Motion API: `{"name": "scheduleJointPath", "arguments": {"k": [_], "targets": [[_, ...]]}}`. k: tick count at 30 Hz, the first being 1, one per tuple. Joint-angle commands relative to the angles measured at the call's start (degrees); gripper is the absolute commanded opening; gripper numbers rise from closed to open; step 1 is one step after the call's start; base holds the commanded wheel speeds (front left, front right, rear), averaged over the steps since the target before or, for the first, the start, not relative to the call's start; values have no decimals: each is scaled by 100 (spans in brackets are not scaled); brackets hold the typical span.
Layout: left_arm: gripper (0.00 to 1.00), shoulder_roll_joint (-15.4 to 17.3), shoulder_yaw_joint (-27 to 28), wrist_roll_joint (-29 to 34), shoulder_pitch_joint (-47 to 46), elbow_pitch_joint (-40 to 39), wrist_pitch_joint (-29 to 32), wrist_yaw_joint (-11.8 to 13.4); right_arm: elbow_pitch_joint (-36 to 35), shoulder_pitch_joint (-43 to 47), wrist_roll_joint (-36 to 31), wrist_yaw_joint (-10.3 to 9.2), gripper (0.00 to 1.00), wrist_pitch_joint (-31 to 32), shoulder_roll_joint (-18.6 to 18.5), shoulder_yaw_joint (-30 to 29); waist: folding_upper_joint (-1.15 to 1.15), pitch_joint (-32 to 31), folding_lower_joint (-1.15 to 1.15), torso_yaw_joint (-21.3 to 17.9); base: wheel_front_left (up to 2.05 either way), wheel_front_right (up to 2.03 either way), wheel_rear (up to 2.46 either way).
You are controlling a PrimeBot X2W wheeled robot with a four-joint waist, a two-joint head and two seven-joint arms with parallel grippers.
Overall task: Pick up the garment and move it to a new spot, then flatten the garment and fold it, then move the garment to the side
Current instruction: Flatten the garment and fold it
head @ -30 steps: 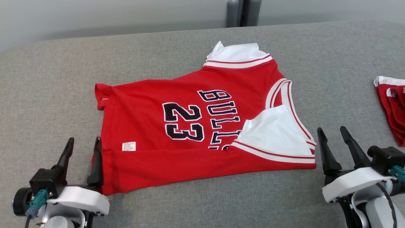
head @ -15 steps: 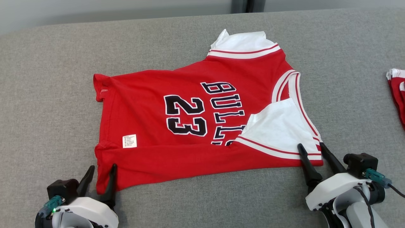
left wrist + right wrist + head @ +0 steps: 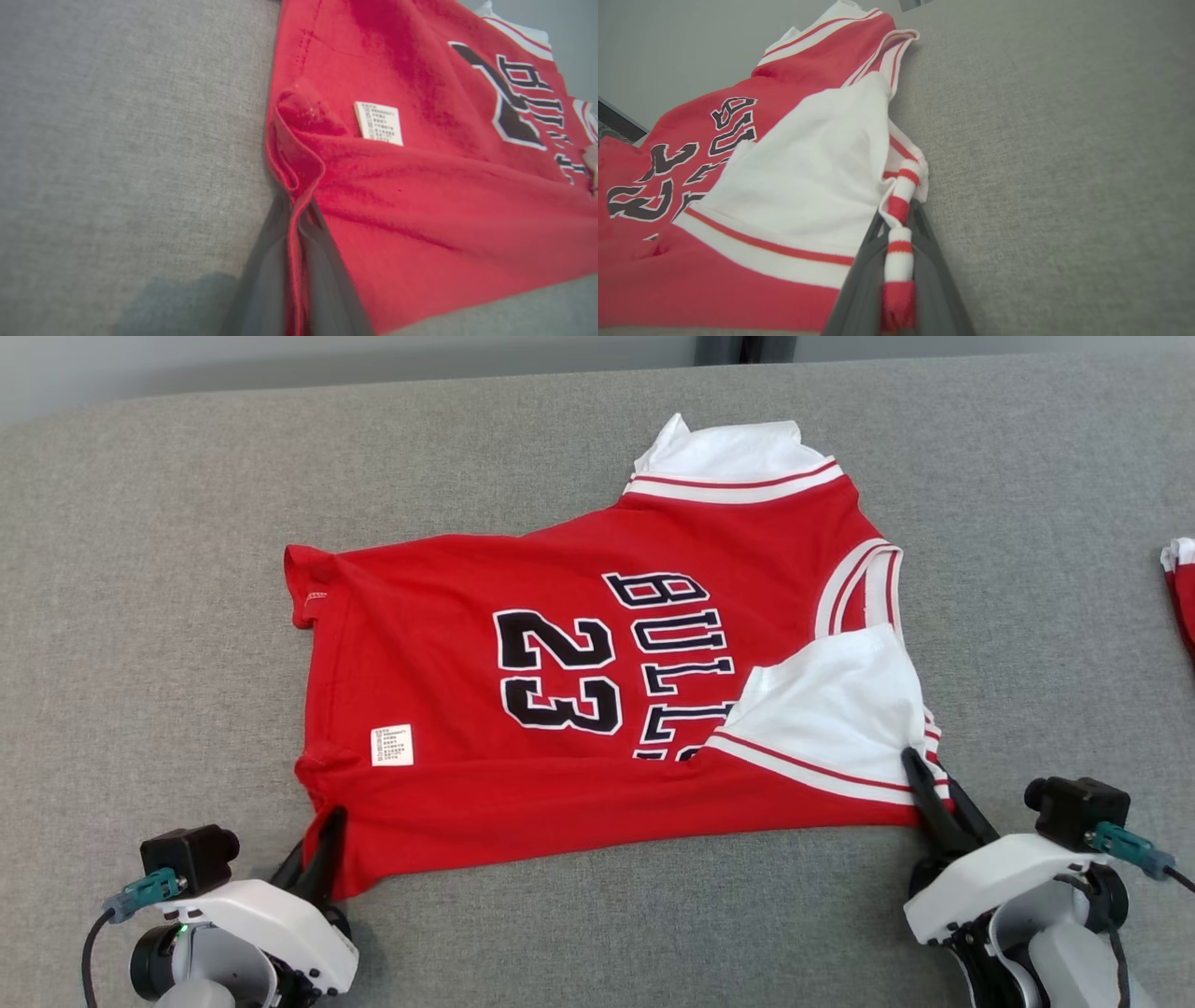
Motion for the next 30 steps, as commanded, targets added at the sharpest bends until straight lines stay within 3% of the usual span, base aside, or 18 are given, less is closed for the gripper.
{"name": "scheduleJointPath", "arguments": {"k": [1, 4, 6, 13, 14, 15, 16, 17, 25, 30], "targets": [[0, -127, -183, -25, 380, 53, 327, -42, -51, 211, 77, -4, 0, 91, -35, 24, 0, -22, 0, 13, 0, 0, 0], [0, 85, -90, -121, 609, -541, 531, 81, -571, 589, 187, -4, 0, 250, -108, -109, 0, -70, 0, 24, 0, 0, 0], [0, 389, 57, -176, 1091, -1524, 859, 384, -1398, 1304, 146, -4, 0, 625, -113, -414, 0, -121, 0, -4, 0, 0, 0], [0, 750, 278, -199, 1931, -2980, 1394, 1006, -2536, 2277, -228, -4, 0, 1336, 225, -1012, 0, -141, 0, -70, 0, 0, 0], [0, 740, 255, -221, 1964, -3044, 1446, 1022, -2555, 2295, -229, -4, 29, 1392, 267, -1039, 0, -138, 0, -69, 0, 0, 0], [0, 708, 228, -247, 1974, -3085, 1474, 1035, -2541, 2309, -286, -4, 72, 1461, 289, -1074, 0, -135, 0, -64, 0, 0, 0], [30, 691, 192, -234, 1984, -3086, 1522, 1057, -2534, 2292, -355, -4, 100, 1481, 302, -1104, 0, -133, 0, -58, 0, 0, 0], [100, 675, 193, -187, 1976, -3073, 1480, 1092, -2534, 2250, -375, -4, 100, 1476, 325, -1123, 0, -129, 0, -56, 0, 0, 0], [100, 305, 398, 325, 1543, -3038, 239, 1421, -2914, 1794, -974, -4, 100, 944, 378, -1492, 0, -152, 0, -69, 0, 0, 0], [100, 331, 433, 888, 1028, -2974, -498, 1563, -3192, 1305, -1445, -4, 100, 627, 303, -1664, 0, -182, 0, -106, 0, 0, 0]]}}
